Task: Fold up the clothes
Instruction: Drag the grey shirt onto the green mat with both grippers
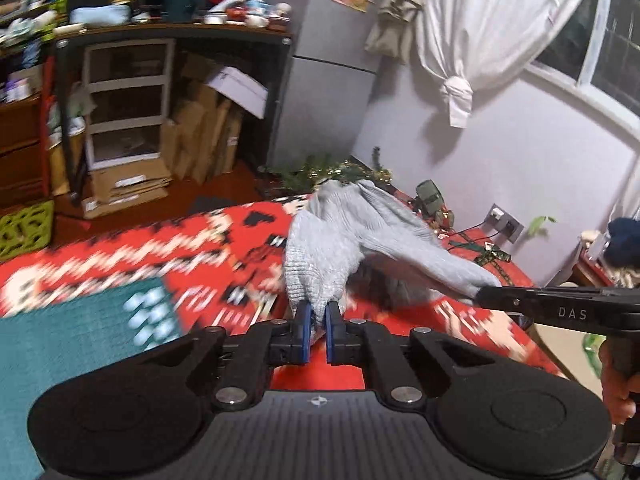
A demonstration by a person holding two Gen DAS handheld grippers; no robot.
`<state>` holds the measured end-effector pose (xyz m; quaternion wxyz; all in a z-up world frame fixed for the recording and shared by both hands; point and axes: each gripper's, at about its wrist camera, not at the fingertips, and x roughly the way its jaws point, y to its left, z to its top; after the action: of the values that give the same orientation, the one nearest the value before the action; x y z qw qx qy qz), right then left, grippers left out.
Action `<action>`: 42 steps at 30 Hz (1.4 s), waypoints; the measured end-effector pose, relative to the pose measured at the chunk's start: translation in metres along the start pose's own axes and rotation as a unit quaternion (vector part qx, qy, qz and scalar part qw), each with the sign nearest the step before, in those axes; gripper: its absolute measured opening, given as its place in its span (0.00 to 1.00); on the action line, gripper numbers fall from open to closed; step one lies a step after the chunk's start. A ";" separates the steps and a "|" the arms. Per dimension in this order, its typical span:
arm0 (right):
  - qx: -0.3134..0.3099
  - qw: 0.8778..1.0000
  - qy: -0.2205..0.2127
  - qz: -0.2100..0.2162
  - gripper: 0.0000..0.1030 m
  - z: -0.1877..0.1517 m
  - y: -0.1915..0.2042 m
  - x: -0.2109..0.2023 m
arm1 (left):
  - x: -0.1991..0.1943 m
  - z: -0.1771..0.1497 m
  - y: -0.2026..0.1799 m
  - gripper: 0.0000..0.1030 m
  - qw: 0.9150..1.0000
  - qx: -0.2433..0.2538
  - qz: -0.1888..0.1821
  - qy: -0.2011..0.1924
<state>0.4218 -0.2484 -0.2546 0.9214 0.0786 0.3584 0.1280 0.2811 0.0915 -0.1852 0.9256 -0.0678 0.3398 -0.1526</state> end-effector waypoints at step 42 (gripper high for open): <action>-0.206 0.978 -0.003 0.023 1.00 -0.226 0.080 -0.278 | -0.233 -0.207 -0.018 0.47 0.989 0.120 0.084 0.020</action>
<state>0.0563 -0.2410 -0.2230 0.9157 -0.1039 0.3196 0.2202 -0.0263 0.1466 -0.1963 0.9295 0.0760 0.3420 -0.1150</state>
